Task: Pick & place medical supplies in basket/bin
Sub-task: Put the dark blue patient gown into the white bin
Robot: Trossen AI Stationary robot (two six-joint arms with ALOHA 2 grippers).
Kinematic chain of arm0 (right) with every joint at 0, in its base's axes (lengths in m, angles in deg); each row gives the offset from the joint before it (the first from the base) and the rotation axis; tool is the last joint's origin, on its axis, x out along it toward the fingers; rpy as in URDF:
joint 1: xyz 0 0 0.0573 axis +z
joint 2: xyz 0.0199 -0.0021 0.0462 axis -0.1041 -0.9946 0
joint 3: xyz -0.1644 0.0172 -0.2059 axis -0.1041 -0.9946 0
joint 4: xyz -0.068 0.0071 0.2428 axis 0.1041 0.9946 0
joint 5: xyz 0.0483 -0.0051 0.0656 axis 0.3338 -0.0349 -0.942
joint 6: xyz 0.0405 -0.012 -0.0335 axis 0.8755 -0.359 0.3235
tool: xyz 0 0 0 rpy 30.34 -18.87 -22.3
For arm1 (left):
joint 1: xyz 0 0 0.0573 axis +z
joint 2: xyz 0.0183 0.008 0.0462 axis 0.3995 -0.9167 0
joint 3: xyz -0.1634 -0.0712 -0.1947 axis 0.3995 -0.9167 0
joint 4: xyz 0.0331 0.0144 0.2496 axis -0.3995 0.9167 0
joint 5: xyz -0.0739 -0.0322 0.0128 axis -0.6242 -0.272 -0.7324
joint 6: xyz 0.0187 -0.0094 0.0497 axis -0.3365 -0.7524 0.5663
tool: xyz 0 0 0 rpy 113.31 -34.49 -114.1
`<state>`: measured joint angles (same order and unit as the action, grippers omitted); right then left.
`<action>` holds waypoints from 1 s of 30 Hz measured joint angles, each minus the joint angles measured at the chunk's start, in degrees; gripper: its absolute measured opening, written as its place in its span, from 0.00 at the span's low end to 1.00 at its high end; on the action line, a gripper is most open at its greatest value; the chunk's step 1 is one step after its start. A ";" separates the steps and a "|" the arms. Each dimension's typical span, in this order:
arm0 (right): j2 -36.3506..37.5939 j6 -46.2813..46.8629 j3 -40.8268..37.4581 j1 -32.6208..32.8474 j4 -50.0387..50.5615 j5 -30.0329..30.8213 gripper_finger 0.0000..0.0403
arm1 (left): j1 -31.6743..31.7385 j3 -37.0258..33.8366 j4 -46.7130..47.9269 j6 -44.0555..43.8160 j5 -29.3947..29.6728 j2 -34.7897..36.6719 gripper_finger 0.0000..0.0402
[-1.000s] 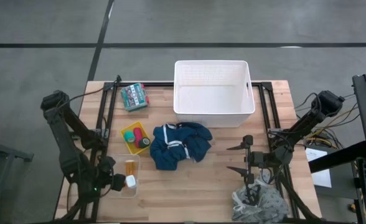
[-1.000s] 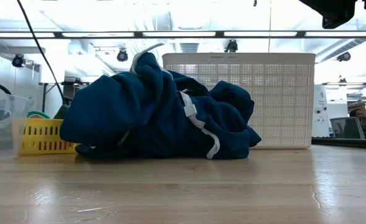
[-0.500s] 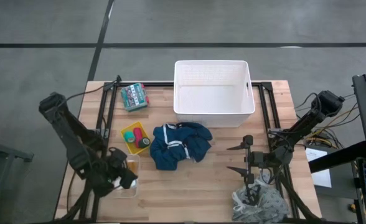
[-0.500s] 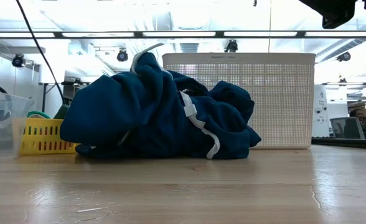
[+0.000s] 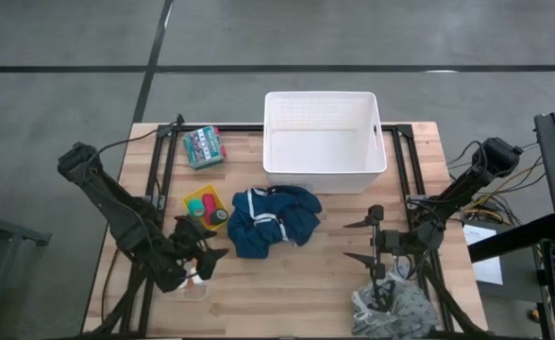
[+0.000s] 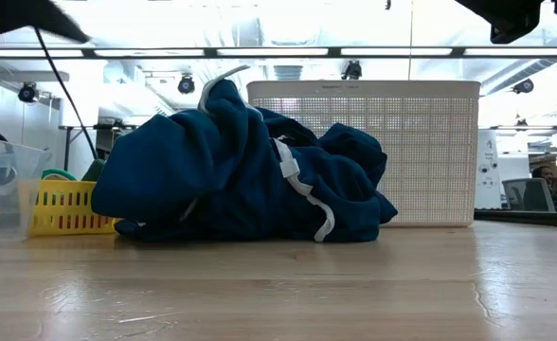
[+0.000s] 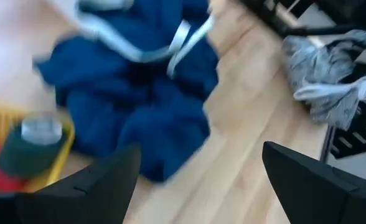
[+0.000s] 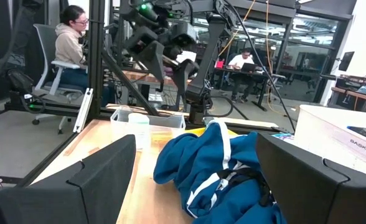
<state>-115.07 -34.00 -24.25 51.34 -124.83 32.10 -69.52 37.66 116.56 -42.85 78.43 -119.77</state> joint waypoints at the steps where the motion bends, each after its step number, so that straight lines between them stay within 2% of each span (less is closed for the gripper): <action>1: 0.00 -0.09 0.02 0.00 0.00 0.00 0.81 | 0.19 0.13 -1.46 2.68 1.64 -0.36 0.85; 5: 0.00 -0.01 0.01 -0.01 0.00 0.00 0.81 | 1.23 0.19 -8.03 13.24 5.08 -1.97 0.85; 13: 0.00 0.00 0.01 0.00 0.00 0.00 0.81 | 6.78 0.15 -22.08 29.82 5.13 -6.62 0.85; 15: 0.00 -0.01 0.00 0.00 0.00 0.00 0.81 | 8.92 0.15 -25.21 33.43 3.66 -8.08 0.85; 18: 0.00 -0.08 0.02 -0.01 0.00 0.00 0.81 | 12.57 0.15 -28.42 37.83 -1.57 -10.20 0.84; 23: 0.00 -0.08 0.02 -0.02 0.00 0.00 0.81 | 16.81 0.11 -30.11 43.10 -8.97 -12.51 0.84; 30: 0.00 0.00 0.01 0.00 0.01 0.00 0.81 | 18.53 0.02 -31.20 55.19 -8.27 -13.21 0.84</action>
<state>-115.07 -34.00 -24.25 51.34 -124.82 32.10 -50.99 37.67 85.36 12.34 70.16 -132.98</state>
